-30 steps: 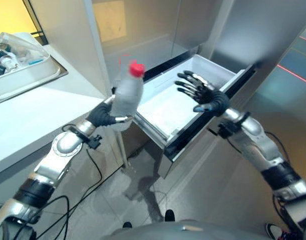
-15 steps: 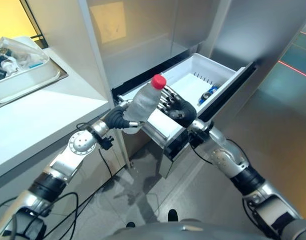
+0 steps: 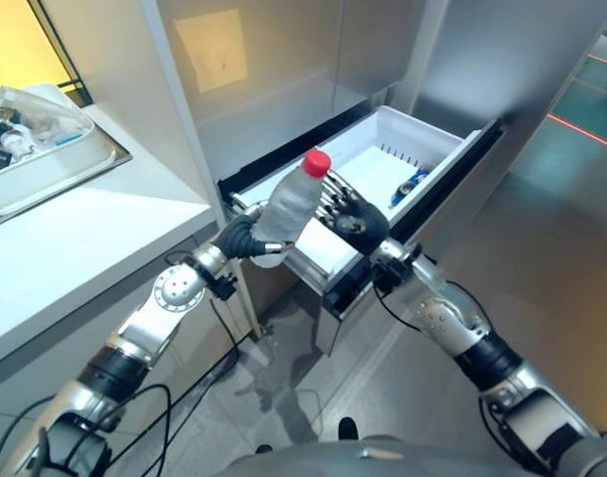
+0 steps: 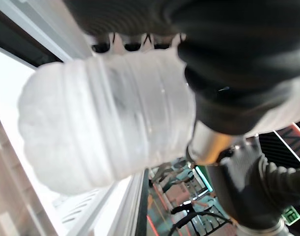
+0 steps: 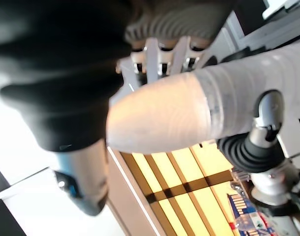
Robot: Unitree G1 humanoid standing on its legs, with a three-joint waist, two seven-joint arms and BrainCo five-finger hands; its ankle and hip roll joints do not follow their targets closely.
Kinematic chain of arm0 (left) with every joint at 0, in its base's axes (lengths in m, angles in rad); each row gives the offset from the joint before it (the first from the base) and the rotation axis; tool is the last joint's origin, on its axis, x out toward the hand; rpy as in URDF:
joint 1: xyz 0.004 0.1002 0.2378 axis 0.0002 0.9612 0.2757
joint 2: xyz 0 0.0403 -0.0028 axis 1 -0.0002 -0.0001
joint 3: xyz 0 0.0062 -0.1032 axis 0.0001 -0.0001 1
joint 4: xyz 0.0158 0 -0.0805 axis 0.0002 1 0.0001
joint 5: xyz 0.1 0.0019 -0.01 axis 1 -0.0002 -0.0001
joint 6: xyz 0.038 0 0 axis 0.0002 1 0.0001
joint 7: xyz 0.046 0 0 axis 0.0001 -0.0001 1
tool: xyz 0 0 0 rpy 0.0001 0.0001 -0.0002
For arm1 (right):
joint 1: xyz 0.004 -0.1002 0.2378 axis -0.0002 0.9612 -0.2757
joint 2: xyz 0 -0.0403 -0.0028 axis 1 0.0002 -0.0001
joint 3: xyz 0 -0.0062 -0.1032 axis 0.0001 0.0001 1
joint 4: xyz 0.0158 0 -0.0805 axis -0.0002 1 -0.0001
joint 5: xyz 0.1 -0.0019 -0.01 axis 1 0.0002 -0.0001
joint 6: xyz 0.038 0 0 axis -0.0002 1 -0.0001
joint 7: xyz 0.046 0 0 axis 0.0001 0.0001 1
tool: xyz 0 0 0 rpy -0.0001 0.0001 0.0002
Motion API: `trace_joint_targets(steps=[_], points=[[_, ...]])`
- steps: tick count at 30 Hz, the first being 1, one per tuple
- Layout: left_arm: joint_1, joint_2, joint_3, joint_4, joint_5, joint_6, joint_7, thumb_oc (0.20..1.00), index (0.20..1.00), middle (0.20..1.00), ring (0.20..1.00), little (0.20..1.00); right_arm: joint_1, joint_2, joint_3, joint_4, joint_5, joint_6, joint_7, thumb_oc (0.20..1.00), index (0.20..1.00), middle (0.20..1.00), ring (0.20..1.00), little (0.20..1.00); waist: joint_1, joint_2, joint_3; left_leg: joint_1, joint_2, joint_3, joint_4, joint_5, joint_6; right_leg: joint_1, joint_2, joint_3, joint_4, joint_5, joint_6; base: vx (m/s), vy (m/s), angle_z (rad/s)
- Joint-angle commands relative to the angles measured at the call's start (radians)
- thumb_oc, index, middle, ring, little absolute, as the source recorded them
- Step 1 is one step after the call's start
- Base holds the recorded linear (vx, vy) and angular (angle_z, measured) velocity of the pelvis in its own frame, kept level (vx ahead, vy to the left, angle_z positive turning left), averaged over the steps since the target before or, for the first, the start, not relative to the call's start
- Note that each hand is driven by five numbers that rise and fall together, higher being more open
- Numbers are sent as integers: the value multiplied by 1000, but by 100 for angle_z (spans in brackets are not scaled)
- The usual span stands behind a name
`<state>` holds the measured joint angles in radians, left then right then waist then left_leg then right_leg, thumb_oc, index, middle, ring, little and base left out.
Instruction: Take the drinks into the refrigerator
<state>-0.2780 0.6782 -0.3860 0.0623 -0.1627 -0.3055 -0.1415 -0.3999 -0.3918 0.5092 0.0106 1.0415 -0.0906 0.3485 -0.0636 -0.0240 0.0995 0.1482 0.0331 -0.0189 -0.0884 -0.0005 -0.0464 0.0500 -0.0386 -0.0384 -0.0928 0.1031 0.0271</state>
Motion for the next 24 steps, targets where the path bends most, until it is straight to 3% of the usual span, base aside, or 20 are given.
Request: trace_joint_targets(steps=[1,9,15,20,24], points=[[-201,-55,-3,2,-6,-53,58,200,200,200,200,200,-117,92,138,-143,-102,-39,67,1000,1000,1000,1000,1000,-14,-17,-11,24,-14,-65,28,-85,35,105,-21,-38,68,-176,50,-11,2,4],[-192,-82,-8,2,9,-50,79,200,200,200,200,200,-137,110,115,-83,-237,-78,4,1000,1000,1000,1000,1000,-7,-15,-14,28,-18,-74,30,-88,38,114,-25,-46,66,-177,50,2,7,4],[-193,-91,-15,12,5,-35,103,200,200,200,200,200,-138,171,125,14,-156,-56,-45,1000,1000,1000,1000,1000,-1,-14,-17,30,-20,-76,29,-88,39,119,-27,-51,64,-175,50,3,3,1],[-205,-102,-15,31,23,29,159,200,200,200,200,200,-121,229,121,88,-15,-31,-188,1000,1000,1000,1000,1000,1,-11,-14,27,-25,-77,25,-84,38,118,-30,-59,65,-172,48,-6,7,2],[-211,-117,-15,42,35,39,176,200,200,200,200,200,-123,242,133,62,19,-25,-196,1000,1000,1000,1000,1000,5,-8,-12,25,-27,-81,24,-83,41,118,-32,-62,65,-172,47,0,12,4]])
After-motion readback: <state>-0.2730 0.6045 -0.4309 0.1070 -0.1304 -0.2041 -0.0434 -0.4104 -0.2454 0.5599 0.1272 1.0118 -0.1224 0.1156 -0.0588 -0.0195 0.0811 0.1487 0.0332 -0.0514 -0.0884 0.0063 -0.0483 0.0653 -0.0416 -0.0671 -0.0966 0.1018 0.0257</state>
